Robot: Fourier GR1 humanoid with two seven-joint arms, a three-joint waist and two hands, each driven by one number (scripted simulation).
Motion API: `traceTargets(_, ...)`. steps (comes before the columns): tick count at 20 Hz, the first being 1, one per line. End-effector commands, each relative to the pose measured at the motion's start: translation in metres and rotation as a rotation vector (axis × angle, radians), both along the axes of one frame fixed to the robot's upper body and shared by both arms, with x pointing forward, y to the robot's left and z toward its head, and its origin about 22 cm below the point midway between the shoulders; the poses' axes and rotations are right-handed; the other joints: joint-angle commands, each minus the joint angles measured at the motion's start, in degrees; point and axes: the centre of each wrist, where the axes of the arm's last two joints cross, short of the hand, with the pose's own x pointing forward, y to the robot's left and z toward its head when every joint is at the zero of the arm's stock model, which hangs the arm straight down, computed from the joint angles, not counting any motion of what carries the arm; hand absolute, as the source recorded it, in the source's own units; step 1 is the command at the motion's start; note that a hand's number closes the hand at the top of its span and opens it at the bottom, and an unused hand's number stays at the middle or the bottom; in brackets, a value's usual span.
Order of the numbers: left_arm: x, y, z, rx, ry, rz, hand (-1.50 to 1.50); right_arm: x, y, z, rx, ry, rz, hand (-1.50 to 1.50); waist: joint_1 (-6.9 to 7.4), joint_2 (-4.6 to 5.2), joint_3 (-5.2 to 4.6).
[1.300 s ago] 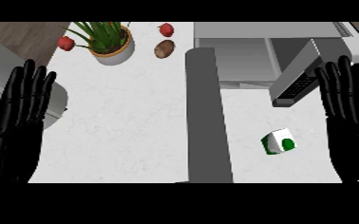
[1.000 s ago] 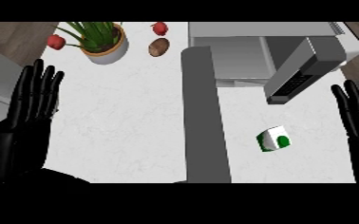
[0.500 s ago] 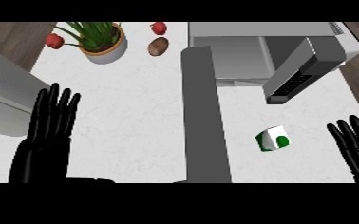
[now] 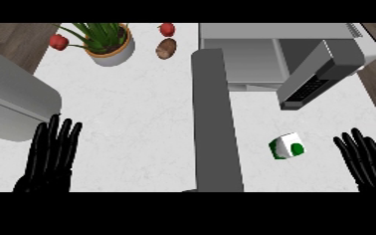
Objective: Pick up the milk, place it into the microwave and close the microwave
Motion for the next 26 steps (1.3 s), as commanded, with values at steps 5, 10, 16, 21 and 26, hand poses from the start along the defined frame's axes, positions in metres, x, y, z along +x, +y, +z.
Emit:
traceTargets(5, -0.017, 0.008, -0.001, -0.001, -0.007, -0.014, -1.5, 0.013, 0.016, -0.047, 0.045, 0.052, -0.002, -1.5, 0.16, 0.02, 0.0)
traceTargets(10, -0.02, 0.019, -0.018, 0.001, -0.026, 0.011, -1.5, 0.038, -0.003, -0.069, -0.002, 0.072, -0.103, -1.5, 0.33, 0.09, -0.01)
traceTargets(16, -0.034, 0.007, -0.029, 0.003, -0.011, 0.021, -1.5, 0.023, 0.001, -0.125, -0.022, 0.096, -0.174, -1.5, 0.25, 0.07, 0.01)
traceTargets(21, -0.054, 0.013, -0.026, -0.01, -0.012, 0.001, -1.5, 0.028, -0.023, -0.16, -0.043, 0.091, -0.21, -1.5, 0.56, 0.08, 0.03)
traceTargets(26, -0.043, -0.001, -0.011, -0.014, -0.015, 0.024, -1.5, 0.029, -0.041, -0.183, -0.049, 0.081, -0.199, -1.5, 0.4, 0.12, 0.05)
